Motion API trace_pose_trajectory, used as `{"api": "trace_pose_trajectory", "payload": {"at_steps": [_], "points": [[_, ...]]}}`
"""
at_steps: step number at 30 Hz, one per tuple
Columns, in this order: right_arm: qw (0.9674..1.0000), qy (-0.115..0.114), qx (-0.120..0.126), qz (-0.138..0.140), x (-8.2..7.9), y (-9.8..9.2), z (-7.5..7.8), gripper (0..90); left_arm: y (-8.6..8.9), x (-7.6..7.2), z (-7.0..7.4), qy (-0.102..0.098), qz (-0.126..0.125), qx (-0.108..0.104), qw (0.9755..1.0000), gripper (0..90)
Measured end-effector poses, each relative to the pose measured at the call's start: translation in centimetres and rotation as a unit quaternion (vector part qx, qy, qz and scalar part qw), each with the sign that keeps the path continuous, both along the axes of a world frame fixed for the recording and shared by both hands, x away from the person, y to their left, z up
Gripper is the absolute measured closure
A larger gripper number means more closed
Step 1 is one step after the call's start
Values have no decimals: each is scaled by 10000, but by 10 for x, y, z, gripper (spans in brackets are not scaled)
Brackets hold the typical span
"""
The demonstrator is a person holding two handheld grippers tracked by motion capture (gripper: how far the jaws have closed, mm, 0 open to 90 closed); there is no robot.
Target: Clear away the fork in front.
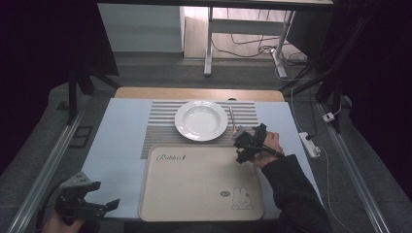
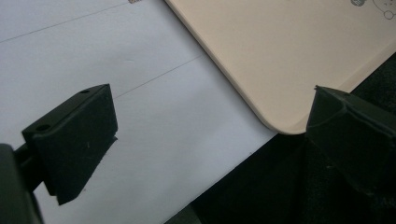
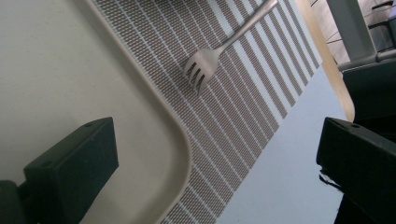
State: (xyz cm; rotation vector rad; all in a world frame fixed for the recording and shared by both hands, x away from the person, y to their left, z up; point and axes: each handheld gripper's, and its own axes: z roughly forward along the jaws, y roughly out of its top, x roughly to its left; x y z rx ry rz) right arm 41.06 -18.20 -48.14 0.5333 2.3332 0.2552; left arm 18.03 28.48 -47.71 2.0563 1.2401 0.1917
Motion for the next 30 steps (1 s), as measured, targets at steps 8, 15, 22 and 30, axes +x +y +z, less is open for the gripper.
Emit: {"api": "trace_pose_trajectory", "payload": {"at_steps": [8,15,22,30], "points": [[9993,-145,-328,103,23,10,-1,0,0,0,0,2,-9,4,10000,24],[9976,-204,-622,232,37,15,-9,32,0,0,0,5,-13,2,10000,25],[9942,-224,-942,472,45,18,-14,94,0,0,0,8,-18,3,10000,26],[9895,-150,-1256,696,52,24,-23,233,0,0,0,8,-26,2,10000,27]]}}
